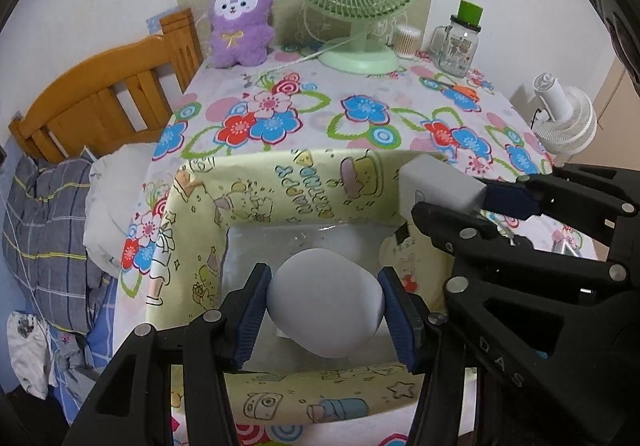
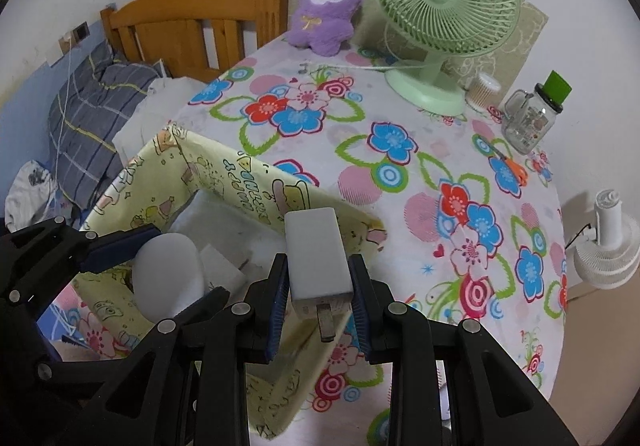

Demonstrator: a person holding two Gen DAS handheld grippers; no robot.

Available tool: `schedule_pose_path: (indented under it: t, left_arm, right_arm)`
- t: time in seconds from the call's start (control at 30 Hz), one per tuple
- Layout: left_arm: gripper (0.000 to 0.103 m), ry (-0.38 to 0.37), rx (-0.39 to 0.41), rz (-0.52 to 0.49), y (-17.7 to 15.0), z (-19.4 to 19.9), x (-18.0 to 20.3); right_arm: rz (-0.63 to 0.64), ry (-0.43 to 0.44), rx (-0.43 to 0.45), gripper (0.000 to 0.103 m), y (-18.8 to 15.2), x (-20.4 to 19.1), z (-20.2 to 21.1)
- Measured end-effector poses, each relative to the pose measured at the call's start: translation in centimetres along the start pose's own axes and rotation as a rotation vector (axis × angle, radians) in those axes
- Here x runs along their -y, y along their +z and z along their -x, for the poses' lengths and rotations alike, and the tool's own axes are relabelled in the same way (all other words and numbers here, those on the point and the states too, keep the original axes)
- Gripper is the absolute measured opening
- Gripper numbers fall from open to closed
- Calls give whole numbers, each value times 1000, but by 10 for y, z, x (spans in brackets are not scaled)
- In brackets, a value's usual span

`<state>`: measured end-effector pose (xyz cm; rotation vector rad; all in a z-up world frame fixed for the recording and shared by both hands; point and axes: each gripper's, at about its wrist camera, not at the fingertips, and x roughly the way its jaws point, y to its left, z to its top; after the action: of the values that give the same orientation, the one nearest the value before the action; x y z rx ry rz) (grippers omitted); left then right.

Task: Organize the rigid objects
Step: 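Lower the oval object into the box and open the left gripper while the right releases the cube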

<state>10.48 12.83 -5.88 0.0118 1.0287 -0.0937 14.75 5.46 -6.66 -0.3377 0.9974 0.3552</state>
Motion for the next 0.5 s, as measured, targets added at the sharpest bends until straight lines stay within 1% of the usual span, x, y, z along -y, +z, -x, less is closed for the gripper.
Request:
schedule_pose_path:
  t: [0.13,0.27,0.37,0.4,0.47,0.5]
  left_arm:
    - [57,-8,-23,5,-2,-10,-6]
    - [57,-9,-24,7,-4,-15,-9]
    - [57,-20,-47,16,-5,-23,-11]
    - [59,-26,-50,19,-6,-25,-12]
    - [77,-20,-44,20,-7,-25,-12]
    - [78,-13,-44,21,-7,-25,-13]
  right_arm:
    - [-6,13,-25,29,-1,-3,-13]
    - [-9,13,-28,29,-1,-6,-19]
    - [-16,24,-52,30,-2,-8,-28]
    - [-15,26,-55,30,-2,-8,-30]
    - [-14,24,-53,30,-2,-8,-31]
    - [-16,21,-54,30,-2,-9,-32]
